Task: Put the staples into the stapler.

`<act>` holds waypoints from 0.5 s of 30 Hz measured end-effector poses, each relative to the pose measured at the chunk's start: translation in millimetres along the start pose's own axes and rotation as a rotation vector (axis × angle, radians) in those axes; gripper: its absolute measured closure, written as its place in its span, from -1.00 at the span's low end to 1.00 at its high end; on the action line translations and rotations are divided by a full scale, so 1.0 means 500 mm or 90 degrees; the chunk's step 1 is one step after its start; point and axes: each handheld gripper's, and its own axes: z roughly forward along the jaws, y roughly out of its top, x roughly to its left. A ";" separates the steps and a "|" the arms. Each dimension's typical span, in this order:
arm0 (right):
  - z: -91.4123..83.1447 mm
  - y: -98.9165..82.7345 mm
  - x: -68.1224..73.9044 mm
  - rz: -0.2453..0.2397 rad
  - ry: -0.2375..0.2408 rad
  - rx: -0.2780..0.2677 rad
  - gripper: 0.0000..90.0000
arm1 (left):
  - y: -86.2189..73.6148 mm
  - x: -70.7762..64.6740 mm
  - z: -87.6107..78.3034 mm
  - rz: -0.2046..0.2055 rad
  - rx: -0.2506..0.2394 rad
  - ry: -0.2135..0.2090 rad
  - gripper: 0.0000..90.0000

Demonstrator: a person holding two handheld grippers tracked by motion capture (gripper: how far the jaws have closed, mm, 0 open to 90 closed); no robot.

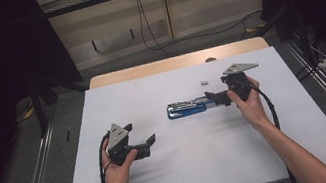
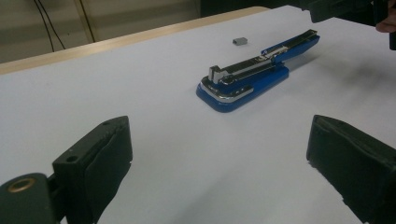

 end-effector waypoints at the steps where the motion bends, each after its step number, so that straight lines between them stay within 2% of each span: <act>1: 0.001 0.003 -0.001 0.000 0.003 0.001 -0.83 | 0.001 -0.004 -0.001 -0.001 -0.004 0.002 -0.85; 6: 0.014 0.013 -0.008 -0.008 0.006 0.018 -0.83 | -0.003 -0.017 -0.015 0.012 -0.008 -0.001 -0.86; 9: 0.028 0.021 -0.015 -0.027 0.005 0.039 -0.82 | -0.015 -0.020 -0.028 0.009 -0.001 -0.008 -0.86; 15: 0.047 0.046 -0.035 -0.041 0.011 0.054 -0.82 | -0.021 -0.026 -0.049 0.025 0.014 0.008 -0.86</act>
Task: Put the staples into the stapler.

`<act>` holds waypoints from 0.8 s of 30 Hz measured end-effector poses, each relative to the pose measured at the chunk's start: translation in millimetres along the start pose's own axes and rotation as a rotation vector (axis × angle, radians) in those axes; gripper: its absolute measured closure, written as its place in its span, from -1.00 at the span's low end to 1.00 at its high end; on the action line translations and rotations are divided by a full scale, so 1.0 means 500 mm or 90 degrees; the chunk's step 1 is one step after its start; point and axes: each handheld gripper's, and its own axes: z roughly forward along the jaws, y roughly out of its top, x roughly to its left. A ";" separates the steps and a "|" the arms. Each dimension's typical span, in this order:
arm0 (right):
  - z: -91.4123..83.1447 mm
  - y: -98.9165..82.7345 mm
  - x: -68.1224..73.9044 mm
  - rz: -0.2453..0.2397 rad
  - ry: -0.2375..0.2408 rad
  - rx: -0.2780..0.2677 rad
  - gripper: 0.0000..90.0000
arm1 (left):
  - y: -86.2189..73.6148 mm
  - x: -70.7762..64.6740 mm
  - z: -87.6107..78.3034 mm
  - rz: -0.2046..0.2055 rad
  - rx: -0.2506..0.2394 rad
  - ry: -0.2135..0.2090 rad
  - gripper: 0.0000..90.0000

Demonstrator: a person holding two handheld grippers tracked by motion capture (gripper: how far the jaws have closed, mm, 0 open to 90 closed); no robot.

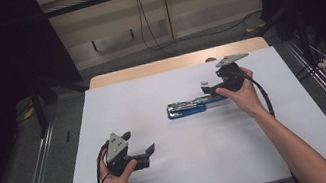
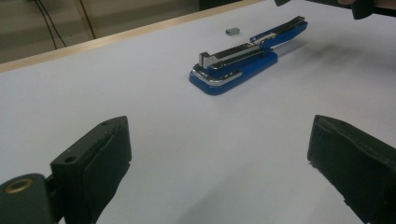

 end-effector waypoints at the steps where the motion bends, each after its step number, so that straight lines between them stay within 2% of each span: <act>1: 0.003 0.003 -0.003 0.000 -0.002 0.001 -0.79 | 0.001 0.000 -0.004 0.003 -0.001 0.000 -0.86; 3: 0.008 0.006 -0.008 -0.006 -0.002 0.002 -0.78 | -0.001 -0.002 -0.011 -0.005 -0.008 -0.010 -0.86; 8: 0.024 0.013 -0.021 -0.004 -0.009 0.023 -0.74 | -0.011 -0.009 -0.024 -0.003 -0.006 -0.015 -0.87; 11: 0.032 0.015 -0.027 -0.010 -0.010 0.030 -0.72 | -0.011 -0.010 -0.024 0.000 -0.009 -0.013 -0.87; 13: 0.037 0.016 -0.033 -0.010 -0.005 0.039 -0.68 | -0.012 -0.008 -0.020 0.000 -0.001 -0.014 -0.87; 16: 0.043 0.021 -0.039 -0.010 -0.009 0.045 -0.68 | -0.015 -0.005 -0.018 -0.012 0.002 -0.020 -0.87; 20: 0.049 0.020 -0.048 -0.009 -0.010 0.051 -0.61 | -0.013 0.000 -0.021 -0.015 -0.003 -0.011 -0.87; 22: 0.053 0.017 -0.052 -0.009 -0.010 0.060 -0.58 | -0.016 0.002 -0.020 -0.036 0.001 -0.020 -0.87; 24: 0.058 0.019 -0.055 -0.008 -0.002 0.074 -0.56 | -0.017 0.003 -0.019 -0.032 0.007 -0.013 -0.87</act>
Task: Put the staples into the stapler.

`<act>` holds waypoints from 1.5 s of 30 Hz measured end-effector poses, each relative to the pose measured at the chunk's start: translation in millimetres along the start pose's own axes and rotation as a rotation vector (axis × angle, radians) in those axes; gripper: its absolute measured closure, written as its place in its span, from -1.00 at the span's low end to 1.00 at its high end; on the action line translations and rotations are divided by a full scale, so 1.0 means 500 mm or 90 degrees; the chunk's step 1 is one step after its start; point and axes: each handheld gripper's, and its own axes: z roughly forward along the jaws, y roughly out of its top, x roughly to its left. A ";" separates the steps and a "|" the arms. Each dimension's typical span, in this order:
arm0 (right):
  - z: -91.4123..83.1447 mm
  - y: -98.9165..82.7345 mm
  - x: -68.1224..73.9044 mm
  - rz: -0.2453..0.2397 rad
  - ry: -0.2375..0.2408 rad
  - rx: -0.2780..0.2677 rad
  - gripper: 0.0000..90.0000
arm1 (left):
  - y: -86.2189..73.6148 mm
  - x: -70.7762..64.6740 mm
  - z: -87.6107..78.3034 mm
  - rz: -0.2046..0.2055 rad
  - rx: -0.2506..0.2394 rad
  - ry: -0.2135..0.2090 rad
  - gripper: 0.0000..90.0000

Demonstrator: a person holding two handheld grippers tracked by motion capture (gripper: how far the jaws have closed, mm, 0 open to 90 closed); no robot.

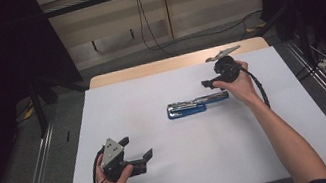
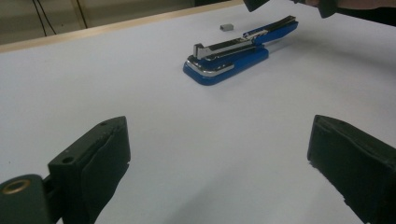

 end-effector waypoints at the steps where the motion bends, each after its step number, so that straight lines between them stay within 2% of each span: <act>1: 0.002 0.003 0.001 -0.005 0.002 0.004 -0.54 | 0.000 0.000 0.000 -0.004 -0.001 -0.001 -0.87; 5: 0.010 0.016 -0.001 -0.017 0.007 0.010 -0.50 | 0.001 0.001 -0.002 -0.003 -0.007 0.001 -0.87; 8: 0.020 0.023 -0.004 -0.018 0.005 0.024 -0.52 | 0.002 0.001 -0.001 0.000 -0.009 0.002 -0.87; 10: 0.025 0.027 -0.005 -0.012 0.003 0.018 -0.56 | 0.003 0.001 0.001 0.002 -0.010 0.000 -0.87; 18: 0.047 0.044 -0.003 -0.037 0.014 0.050 -0.44 | 0.005 -0.004 0.005 0.010 -0.005 -0.002 -0.87; 20: 0.053 0.048 -0.002 -0.042 0.022 0.063 -0.37 | 0.005 -0.005 0.005 0.014 -0.006 -0.004 -0.87; 27: 0.078 0.050 -0.003 -0.065 0.014 0.099 -0.22 | 0.006 -0.006 0.009 0.023 -0.005 -0.008 -0.87; 31: 0.095 0.044 0.003 -0.077 0.016 0.119 -0.02 | 0.006 -0.007 0.010 0.024 -0.005 -0.006 -0.87; 39: 0.101 0.049 -0.010 -0.084 0.013 0.146 0.14 | 0.006 -0.014 0.015 0.033 0.003 -0.019 -0.87; 45: 0.106 0.045 -0.021 -0.085 0.016 0.173 0.22 | 0.006 -0.012 0.011 0.029 -0.007 -0.019 -0.86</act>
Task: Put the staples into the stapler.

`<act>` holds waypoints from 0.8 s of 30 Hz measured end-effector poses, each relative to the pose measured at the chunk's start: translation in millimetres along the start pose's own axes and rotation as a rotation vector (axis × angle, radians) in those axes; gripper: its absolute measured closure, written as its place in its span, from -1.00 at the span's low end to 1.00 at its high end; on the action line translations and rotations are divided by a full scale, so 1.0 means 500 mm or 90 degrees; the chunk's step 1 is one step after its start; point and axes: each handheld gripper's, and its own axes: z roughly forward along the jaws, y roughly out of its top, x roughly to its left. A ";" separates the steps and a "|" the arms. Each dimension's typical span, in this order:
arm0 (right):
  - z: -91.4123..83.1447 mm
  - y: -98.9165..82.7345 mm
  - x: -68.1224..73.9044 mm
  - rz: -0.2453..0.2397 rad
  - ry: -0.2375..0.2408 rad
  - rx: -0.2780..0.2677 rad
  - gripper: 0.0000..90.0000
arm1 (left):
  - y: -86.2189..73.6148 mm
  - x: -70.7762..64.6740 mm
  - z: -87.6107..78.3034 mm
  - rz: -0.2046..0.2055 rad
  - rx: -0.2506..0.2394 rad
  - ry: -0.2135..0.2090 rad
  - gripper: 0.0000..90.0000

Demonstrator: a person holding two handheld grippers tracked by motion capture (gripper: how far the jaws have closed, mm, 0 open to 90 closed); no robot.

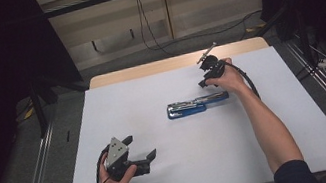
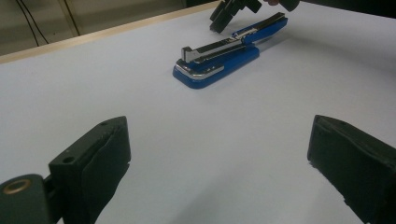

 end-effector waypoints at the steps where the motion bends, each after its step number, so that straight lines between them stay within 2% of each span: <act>1: 0.001 -0.001 -0.002 0.000 0.002 0.001 0.24 | 0.000 0.000 0.000 -0.002 0.000 0.002 -0.86; 8: 0.001 -0.001 -0.002 -0.007 0.020 0.000 0.48 | 0.001 -0.002 -0.002 -0.003 -0.004 0.000 -0.86; 20: 0.000 0.000 -0.003 0.002 0.027 0.007 0.74 | 0.000 -0.001 -0.001 0.002 -0.001 -0.002 -0.86; 24: 0.000 0.001 0.002 0.008 0.022 0.012 0.75 | 0.002 -0.003 -0.003 0.002 -0.006 -0.001 -0.86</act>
